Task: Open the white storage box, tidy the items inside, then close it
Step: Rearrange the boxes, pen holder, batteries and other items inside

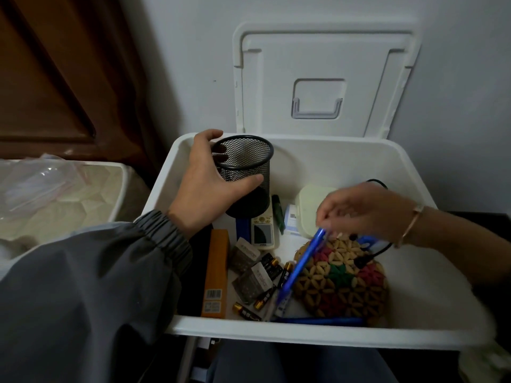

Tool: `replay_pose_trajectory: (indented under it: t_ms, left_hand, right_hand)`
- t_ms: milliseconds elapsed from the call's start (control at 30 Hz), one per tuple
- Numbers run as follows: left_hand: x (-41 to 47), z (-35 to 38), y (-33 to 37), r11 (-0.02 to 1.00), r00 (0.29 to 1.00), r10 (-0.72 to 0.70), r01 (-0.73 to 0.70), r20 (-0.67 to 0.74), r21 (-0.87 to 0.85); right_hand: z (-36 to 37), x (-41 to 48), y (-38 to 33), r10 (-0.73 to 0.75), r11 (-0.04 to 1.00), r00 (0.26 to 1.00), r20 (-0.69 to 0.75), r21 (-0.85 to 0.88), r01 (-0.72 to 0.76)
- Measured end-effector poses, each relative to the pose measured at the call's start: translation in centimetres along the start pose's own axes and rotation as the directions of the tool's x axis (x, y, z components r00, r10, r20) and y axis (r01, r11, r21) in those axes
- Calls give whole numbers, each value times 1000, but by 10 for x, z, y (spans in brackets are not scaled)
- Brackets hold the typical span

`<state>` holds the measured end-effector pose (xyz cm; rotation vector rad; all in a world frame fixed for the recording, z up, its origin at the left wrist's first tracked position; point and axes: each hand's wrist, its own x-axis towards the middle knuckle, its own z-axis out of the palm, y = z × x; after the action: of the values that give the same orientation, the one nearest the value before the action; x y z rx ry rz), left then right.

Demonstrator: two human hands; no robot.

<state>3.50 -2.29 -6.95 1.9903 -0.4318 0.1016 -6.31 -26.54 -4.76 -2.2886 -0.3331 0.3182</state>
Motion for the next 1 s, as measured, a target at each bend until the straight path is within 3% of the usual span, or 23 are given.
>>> replay_pose_trajectory:
  t_ms: [100, 200, 300, 433, 533, 733, 900, 933, 1000]
  left_hand:
    - [0, 0, 2, 1000, 999, 18, -18, 32, -2]
    - [-2, 2, 1, 1000, 995, 28, -29, 98, 2]
    - [-3, 4, 0, 999, 985, 44, -49, 169, 24]
    - [-7, 7, 1, 998, 951, 56, -65, 304, 18]
    - [-11, 9, 3, 997, 930, 70, -79, 361, 9]
    - [-12, 8, 4, 997, 934, 71, -79, 352, 11]
    - [-8, 6, 4, 997, 951, 48, -65, 306, 45]
    - [-7, 6, 3, 997, 957, 44, -62, 285, 55]
    - [-5, 5, 3, 996, 966, 35, -53, 256, 66]
  right_hand:
    - [-27, -11, -8, -1, 975, 961, -276, 214, 62]
    - [-57, -19, -11, 18, 940, 858, -514, 301, 160]
    - [-72, -14, -18, 138, 855, 740, -658, 456, 246]
    - [-52, 17, -28, 113, 961, 649, -752, 248, 120]
    - [-29, 35, -33, 48, 989, 707, -706, 135, 67]
    - [-3, 37, -24, 46, 999, 896, -441, 23, -40]
    - [-12, 7, -16, 20, 975, 855, -518, -179, -131]
    - [-12, -1, -16, 25, 965, 891, -454, -221, -140]
    - [-7, -16, -16, 121, 937, 982, -146, -309, -161]
